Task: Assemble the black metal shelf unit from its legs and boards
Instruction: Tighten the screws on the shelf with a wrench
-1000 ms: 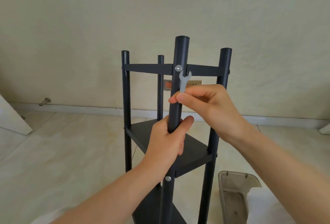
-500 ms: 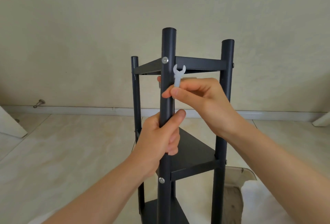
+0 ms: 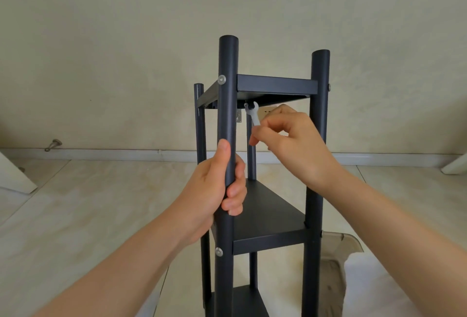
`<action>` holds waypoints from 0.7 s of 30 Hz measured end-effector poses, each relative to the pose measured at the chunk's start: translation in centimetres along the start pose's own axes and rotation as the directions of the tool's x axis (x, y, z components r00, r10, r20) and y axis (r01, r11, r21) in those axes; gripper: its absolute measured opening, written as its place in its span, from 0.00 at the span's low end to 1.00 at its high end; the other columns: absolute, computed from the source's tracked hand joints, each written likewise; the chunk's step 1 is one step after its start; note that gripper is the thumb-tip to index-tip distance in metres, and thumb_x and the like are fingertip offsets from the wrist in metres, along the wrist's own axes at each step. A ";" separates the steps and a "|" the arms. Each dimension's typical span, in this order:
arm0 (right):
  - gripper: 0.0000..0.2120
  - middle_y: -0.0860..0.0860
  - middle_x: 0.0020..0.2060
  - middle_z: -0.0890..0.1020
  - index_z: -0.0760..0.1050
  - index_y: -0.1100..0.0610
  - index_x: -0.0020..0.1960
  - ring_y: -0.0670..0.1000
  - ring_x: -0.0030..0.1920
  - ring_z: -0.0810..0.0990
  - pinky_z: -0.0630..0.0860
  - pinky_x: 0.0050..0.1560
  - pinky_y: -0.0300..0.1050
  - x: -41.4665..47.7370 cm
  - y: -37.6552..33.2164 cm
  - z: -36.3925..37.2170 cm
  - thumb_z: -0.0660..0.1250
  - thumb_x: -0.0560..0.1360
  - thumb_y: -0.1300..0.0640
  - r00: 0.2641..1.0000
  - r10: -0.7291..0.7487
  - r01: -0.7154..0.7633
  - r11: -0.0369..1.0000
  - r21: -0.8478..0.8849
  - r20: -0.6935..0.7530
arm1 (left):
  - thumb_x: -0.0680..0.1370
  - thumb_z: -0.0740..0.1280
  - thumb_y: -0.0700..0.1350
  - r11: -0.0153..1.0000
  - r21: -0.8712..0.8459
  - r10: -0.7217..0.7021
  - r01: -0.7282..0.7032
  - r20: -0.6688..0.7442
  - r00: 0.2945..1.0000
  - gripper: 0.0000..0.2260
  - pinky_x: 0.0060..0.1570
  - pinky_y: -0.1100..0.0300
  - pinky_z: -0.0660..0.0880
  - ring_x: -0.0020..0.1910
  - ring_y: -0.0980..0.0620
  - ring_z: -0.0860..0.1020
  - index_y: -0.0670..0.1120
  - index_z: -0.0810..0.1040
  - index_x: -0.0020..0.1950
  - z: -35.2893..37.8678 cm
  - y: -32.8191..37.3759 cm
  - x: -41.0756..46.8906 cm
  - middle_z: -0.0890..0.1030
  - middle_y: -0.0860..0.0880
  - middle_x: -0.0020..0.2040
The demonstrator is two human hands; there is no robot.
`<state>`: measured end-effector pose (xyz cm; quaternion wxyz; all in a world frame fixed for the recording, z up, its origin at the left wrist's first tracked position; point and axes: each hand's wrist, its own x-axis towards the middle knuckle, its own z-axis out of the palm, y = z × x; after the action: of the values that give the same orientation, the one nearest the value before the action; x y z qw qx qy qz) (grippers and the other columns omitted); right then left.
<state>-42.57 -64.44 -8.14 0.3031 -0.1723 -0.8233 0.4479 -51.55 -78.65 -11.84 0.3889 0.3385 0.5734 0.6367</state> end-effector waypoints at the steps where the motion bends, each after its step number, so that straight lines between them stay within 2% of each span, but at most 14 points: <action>1: 0.12 0.59 0.38 0.78 0.82 0.55 0.35 0.48 0.43 0.76 0.76 0.49 0.46 0.1 -0.1 0.0 0.67 0.75 0.59 1.000 0.024 -0.024 1.000 -0.002 0.014 | 0.68 0.59 0.76 1.000 -0.004 -0.001 0.001 0.012 1.000 0.27 0.25 0.63 0.67 0.22 0.55 0.63 0.51 0.73 0.33 -0.2 0.0 0.0 0.65 0.51 0.26; 2: 0.12 0.63 0.39 0.79 0.82 0.55 0.35 0.55 0.44 0.77 0.77 0.48 0.51 0.2 -0.3 -0.1 0.66 0.76 0.58 0.998 0.040 -0.040 0.999 0.005 0.040 | 0.67 0.60 0.75 1.000 -0.007 -0.002 0.002 0.022 1.000 0.27 0.26 0.63 0.67 0.22 0.55 0.63 0.51 0.73 0.33 -0.3 0.0 0.0 0.65 0.51 0.26; 4: 0.12 0.66 0.41 0.80 0.83 0.55 0.36 0.61 0.45 0.77 0.77 0.47 0.52 0.3 -0.7 0.0 0.65 0.77 0.57 0.996 0.051 -0.052 0.999 0.011 0.079 | 0.67 0.61 0.76 1.000 -0.009 -0.005 0.005 0.038 0.999 0.28 0.26 0.63 0.67 0.22 0.55 0.63 0.51 0.73 0.34 -0.4 0.0 0.1 0.65 0.51 0.27; 6: 0.13 0.64 0.36 0.79 0.83 0.55 0.36 0.58 0.37 0.76 0.75 0.39 0.46 0.4 -1.1 0.3 0.65 0.77 0.56 0.996 0.053 -0.053 0.999 0.001 0.077 | 0.66 0.62 0.78 1.000 -0.014 -0.009 0.010 0.058 0.998 0.29 0.26 0.63 0.67 0.22 0.55 0.63 0.51 0.73 0.34 -0.5 0.0 0.1 0.65 0.51 0.27; 7: 0.13 0.61 0.31 0.76 0.82 0.56 0.36 0.53 0.31 0.72 0.72 0.33 0.42 0.5 -1.4 0.5 0.65 0.78 0.57 0.996 0.057 -0.058 0.998 0.005 0.068 | 0.65 0.63 0.78 1.000 -0.017 -0.010 0.011 0.070 0.998 0.29 0.26 0.63 0.67 0.22 0.55 0.63 0.51 0.73 0.34 -0.6 0.0 0.1 0.65 0.51 0.27; 8: 0.13 0.58 0.26 0.71 0.82 0.57 0.36 0.48 0.27 0.67 0.68 0.32 0.39 0.5 -1.6 0.6 0.65 0.78 0.58 0.997 0.063 -0.064 0.998 0.018 0.054 | 0.65 0.64 0.78 1.000 -0.018 -0.010 0.011 0.081 0.997 0.29 0.26 0.63 0.68 0.22 0.55 0.63 0.51 0.73 0.34 -0.6 0.0 0.1 0.65 0.51 0.27; 10: 0.13 0.54 0.26 0.66 0.82 0.59 0.37 0.47 0.28 0.64 0.67 0.34 0.40 0.8 -1.8 0.9 0.65 0.78 0.59 0.997 0.072 -0.073 0.996 0.046 0.012 | 0.65 0.64 0.78 1.000 -0.021 -0.009 0.011 0.097 0.995 0.29 0.26 0.63 0.68 0.22 0.55 0.63 0.51 0.73 0.35 -0.6 0.0 0.1 0.65 0.51 0.27; 14: 0.13 0.52 0.24 0.67 0.82 0.61 0.38 0.49 0.28 0.64 0.65 0.34 0.41 1.2 -2.2 1.3 0.64 0.78 0.60 0.994 0.065 -0.055 0.992 0.112 -0.085 | 0.67 0.62 0.76 0.999 -0.023 -0.020 0.023 0.092 0.996 0.27 0.26 0.63 0.67 0.22 0.56 0.63 0.51 0.73 0.34 -0.6 0.0 0.2 0.65 0.51 0.27; 18: 0.13 0.55 0.25 0.69 0.83 0.60 0.38 0.51 0.30 0.65 0.65 0.33 0.42 1.4 -2.3 1.4 0.65 0.78 0.60 0.994 0.038 -0.024 0.992 0.123 -0.106 | 0.69 0.60 0.73 0.999 -0.033 -0.034 0.037 0.100 0.994 0.25 0.25 0.63 0.67 0.22 0.56 0.63 0.51 0.73 0.34 -0.7 0.1 0.2 0.65 0.50 0.27; 21: 0.13 0.46 0.20 0.65 0.83 0.60 0.38 0.45 0.25 0.61 0.62 0.28 0.38 1.4 -2.1 1.3 0.65 0.79 0.60 0.992 0.016 -0.003 0.994 0.112 -0.121 | 0.69 0.60 0.72 0.998 -0.043 -0.046 0.051 0.112 0.993 0.25 0.25 0.63 0.66 0.22 0.55 0.63 0.50 0.72 0.34 -0.7 0.1 0.2 0.64 0.50 0.27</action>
<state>-44.54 -65.64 -6.39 0.3598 -0.1861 -0.7760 0.4834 -52.31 -78.80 -11.83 0.4432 0.3501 0.5443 0.6203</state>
